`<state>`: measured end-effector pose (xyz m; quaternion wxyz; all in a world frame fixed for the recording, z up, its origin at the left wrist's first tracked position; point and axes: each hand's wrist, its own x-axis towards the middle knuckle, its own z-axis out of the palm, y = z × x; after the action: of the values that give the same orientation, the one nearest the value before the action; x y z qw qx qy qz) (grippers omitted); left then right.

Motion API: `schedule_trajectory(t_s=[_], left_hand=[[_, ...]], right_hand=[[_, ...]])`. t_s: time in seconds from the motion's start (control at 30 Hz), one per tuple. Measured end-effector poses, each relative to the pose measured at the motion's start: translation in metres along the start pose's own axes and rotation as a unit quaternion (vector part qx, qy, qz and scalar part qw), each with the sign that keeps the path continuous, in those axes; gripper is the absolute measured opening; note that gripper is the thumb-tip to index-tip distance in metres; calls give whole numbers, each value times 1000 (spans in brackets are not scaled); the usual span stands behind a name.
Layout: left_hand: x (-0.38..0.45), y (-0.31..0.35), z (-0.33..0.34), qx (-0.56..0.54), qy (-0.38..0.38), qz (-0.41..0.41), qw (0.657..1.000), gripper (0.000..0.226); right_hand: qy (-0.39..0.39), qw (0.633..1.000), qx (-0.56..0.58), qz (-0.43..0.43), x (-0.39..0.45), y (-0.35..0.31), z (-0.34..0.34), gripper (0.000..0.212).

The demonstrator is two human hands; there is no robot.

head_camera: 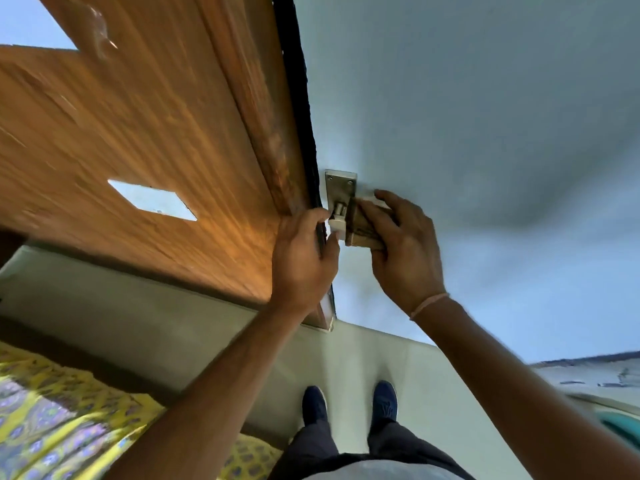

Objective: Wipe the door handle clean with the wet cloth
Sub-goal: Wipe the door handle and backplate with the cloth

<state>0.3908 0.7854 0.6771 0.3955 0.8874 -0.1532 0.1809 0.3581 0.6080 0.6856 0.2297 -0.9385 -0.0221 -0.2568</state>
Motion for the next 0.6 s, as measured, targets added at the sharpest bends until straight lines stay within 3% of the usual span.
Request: schedule_trajectory(t_s=[0.17,0.27,0.37,0.53,0.6], left_hand=[[-4,-18,-13,110,72,164,978,36],[5,-26,-23,142,110,226,957,61],[26,-32,-31,196,131,212,948,80],[41,-49,-21,256,134,209,934,89],[40,-48,-16,251,126,203,938,93]], right_hand=[[-30,992,-124,8,-14,-10,29,66],[-36,986,-160,13,-18,-18,30,73],[-34,980,-193,13,-19,-23,33,71],[-41,976,-209,-45,-24,-18,32,65],[-32,977,-211,-29,-29,-11,25,65]])
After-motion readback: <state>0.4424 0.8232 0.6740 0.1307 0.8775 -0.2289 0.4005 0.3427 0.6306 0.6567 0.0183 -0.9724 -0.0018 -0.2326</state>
